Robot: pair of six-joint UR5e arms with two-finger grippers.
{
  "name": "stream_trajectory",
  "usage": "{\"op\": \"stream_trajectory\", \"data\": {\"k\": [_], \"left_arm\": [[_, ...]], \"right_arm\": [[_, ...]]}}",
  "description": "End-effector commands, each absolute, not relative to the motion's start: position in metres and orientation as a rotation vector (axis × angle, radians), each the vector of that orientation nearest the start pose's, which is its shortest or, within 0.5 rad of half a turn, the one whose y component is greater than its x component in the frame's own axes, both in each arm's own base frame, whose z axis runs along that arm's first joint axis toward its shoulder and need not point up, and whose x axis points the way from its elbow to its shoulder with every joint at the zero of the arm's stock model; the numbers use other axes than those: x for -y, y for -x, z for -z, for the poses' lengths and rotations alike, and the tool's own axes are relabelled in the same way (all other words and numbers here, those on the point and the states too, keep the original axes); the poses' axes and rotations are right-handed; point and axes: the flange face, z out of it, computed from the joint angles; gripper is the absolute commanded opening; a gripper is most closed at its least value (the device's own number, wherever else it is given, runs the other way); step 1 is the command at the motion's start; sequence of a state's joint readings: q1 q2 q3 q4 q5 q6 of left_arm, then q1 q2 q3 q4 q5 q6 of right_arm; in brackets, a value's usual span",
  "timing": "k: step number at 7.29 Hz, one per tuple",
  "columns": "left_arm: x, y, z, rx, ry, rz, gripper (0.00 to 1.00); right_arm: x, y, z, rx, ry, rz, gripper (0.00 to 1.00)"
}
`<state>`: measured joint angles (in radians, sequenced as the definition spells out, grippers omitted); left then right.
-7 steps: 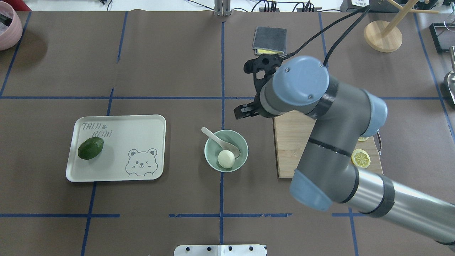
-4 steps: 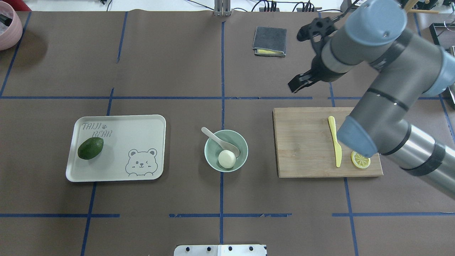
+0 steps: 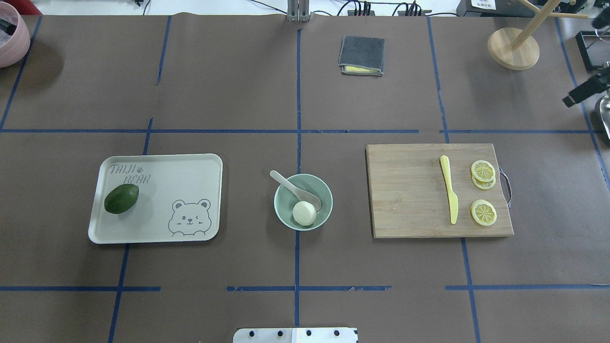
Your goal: Put spoon and bun in bowl
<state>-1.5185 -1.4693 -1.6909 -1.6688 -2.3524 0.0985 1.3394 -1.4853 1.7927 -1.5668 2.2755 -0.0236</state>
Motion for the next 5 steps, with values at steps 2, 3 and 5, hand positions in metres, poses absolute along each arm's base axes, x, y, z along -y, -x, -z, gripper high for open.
{"op": "stream_trajectory", "data": {"k": [2,3,5], "left_arm": [[0.457,0.039,-0.636,-0.778,-0.130,-0.191,1.00],[0.457,0.039,-0.636,-0.778,-0.130,-0.191,1.00],[0.458,0.039,-0.635,-0.778,-0.136,-0.194,1.00]], "right_arm": [[0.441,-0.017,-0.622,0.737,-0.079,0.193,1.00],[0.433,-0.024,-0.631,0.734,-0.065,0.173,1.00],[0.436,-0.031,-0.628,0.737,-0.076,0.148,1.00]]}}
